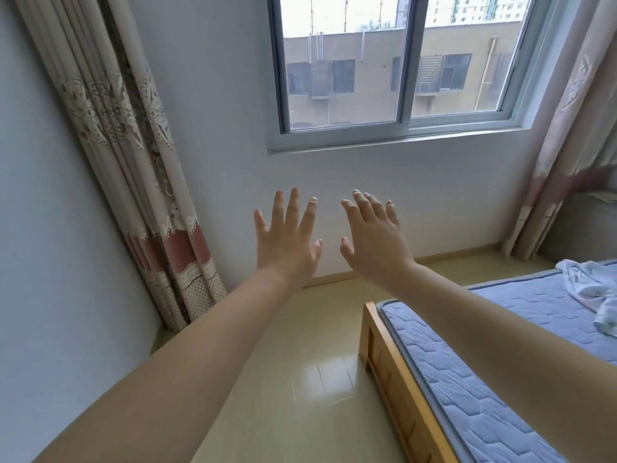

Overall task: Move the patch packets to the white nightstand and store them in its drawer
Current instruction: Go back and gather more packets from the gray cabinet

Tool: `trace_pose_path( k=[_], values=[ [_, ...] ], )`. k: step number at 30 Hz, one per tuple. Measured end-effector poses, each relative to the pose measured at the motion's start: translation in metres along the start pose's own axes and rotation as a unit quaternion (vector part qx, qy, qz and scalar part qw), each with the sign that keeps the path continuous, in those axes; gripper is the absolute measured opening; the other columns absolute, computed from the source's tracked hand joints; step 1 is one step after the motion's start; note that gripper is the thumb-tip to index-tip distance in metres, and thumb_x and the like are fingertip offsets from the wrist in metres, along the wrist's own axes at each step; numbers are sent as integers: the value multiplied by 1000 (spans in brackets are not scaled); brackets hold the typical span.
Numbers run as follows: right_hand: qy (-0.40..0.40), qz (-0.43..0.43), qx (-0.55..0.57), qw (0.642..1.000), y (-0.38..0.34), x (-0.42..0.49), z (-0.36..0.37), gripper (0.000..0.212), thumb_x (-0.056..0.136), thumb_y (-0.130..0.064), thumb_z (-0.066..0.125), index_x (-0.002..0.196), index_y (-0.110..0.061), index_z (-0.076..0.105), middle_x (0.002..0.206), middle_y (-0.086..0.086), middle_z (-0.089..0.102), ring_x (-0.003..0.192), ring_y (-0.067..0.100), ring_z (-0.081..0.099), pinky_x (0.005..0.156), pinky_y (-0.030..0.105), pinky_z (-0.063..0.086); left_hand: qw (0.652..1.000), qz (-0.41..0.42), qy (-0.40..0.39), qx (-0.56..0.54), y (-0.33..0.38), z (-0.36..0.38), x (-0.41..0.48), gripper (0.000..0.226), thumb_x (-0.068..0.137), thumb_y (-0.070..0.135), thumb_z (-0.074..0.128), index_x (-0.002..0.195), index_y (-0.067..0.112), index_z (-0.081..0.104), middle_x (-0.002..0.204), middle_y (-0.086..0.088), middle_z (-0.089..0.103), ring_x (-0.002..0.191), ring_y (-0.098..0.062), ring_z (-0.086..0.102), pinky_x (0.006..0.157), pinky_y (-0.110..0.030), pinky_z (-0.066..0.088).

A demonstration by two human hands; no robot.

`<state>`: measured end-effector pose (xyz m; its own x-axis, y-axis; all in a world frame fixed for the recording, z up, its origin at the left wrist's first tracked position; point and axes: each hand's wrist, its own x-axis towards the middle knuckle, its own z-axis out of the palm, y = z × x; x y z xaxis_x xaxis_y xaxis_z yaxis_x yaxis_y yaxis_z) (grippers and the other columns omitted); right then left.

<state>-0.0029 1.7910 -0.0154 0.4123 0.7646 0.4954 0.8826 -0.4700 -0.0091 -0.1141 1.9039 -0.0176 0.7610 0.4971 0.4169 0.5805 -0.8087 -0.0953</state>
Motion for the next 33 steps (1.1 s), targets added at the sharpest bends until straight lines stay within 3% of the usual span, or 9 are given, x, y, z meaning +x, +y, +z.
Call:
trace_pose_path(
  k=[8,24,33],
  values=[
    [17,61,-21,998,63,160,84,61,92,-36,52,145,-10,33,153,14,29,143,30,23,116,49,14,997,55,-4,-44,-23,87,196,70,98,49,30,151,27,-9,159,-3,-20,145,-28,-20,114,-55,-7],
    [0,132,-19,991,263,449,268,63,93,-30,49,148,-11,25,156,11,19,145,27,15,117,48,7,992,101,-20,-77,9,275,559,71,98,47,34,152,27,-7,159,-2,-18,145,-26,-19,113,-56,-6],
    [13,204,-54,977,373,599,376,61,91,-24,51,146,-9,29,156,12,17,145,28,13,117,50,7,979,181,-27,-91,26,386,769,72,97,46,36,152,26,-5,159,-4,-16,146,-27,-18,114,-57,-4]
  ],
)
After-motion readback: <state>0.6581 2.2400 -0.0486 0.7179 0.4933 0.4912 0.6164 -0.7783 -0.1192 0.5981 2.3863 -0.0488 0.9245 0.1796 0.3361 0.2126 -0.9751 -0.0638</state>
